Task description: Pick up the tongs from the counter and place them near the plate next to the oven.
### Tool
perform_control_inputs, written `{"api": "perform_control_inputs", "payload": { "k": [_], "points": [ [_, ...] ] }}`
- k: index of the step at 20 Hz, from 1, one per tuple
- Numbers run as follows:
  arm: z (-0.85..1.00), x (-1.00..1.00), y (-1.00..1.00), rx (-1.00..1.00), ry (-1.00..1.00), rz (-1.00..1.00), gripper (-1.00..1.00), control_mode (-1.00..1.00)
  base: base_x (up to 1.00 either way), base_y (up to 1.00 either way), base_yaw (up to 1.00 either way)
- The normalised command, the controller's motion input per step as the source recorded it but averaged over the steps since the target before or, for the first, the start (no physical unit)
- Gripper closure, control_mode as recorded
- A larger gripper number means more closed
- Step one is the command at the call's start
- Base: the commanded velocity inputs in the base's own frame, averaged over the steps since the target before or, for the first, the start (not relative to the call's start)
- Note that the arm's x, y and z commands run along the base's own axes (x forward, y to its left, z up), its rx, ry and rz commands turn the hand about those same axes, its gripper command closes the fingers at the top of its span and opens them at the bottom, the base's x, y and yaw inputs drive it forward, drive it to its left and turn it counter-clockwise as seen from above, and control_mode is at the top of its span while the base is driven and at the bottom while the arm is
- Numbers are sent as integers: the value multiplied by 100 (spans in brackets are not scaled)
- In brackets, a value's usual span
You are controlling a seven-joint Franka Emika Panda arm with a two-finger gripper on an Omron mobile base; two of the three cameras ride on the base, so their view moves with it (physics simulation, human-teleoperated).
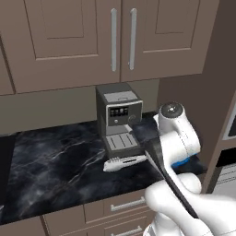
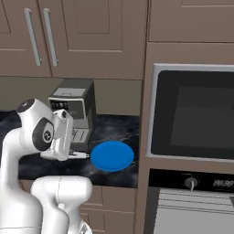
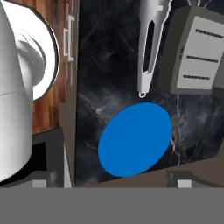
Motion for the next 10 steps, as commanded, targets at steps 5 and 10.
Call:
{"api": "perform_control_inputs", "payload": {
  "k": [5, 10],
  "points": [
    [69, -49, -10, 0, -5, 0, -100, -100, 0, 0, 0],
    [59, -57, -5, 0, -6, 0, -100, -100, 0, 0, 0]
  ]
}}
